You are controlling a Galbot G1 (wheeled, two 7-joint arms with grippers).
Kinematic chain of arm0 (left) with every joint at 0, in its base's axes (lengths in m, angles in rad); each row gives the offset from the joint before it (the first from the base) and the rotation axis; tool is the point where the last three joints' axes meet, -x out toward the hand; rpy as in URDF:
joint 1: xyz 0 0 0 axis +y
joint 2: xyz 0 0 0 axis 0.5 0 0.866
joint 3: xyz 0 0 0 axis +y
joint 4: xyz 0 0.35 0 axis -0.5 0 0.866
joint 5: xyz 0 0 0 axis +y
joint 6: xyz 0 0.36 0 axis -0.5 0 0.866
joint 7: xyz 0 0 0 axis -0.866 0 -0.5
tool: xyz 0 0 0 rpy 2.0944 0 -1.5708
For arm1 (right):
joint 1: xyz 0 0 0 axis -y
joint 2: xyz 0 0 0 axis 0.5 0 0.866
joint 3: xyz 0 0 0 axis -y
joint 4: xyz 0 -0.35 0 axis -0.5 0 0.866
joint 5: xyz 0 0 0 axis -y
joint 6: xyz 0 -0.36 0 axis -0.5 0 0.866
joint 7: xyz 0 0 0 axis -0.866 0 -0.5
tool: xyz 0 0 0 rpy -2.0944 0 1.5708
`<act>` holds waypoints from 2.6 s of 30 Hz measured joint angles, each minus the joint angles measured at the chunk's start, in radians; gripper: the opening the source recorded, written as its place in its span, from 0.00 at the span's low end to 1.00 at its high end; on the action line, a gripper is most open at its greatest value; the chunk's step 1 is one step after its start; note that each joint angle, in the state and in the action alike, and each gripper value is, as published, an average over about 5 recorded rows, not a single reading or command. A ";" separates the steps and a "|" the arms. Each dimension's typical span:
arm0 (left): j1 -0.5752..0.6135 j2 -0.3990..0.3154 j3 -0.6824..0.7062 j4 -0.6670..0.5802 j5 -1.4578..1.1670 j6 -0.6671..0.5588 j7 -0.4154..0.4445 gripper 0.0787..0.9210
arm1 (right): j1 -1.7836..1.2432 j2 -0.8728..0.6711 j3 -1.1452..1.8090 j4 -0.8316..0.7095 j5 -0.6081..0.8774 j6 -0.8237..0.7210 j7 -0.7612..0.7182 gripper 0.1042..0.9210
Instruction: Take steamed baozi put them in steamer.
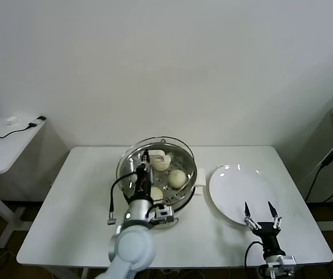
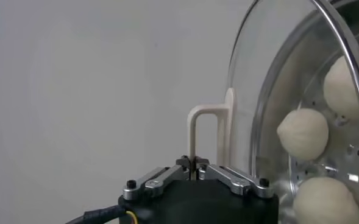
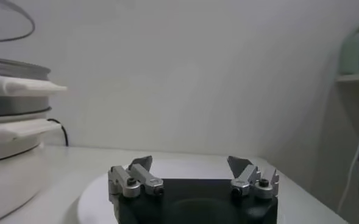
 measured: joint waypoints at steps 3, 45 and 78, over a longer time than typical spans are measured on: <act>-0.010 -0.011 0.011 0.026 0.018 0.005 -0.003 0.06 | 0.000 0.017 0.016 -0.004 -0.005 0.006 -0.003 0.88; -0.002 -0.027 0.027 0.131 0.022 0.004 -0.058 0.33 | 0.010 0.094 0.077 -0.011 -0.050 0.028 0.006 0.88; 0.327 0.161 -0.568 -0.027 -1.443 -0.515 -0.265 0.88 | -0.006 -0.003 -0.018 0.031 0.036 0.029 0.026 0.88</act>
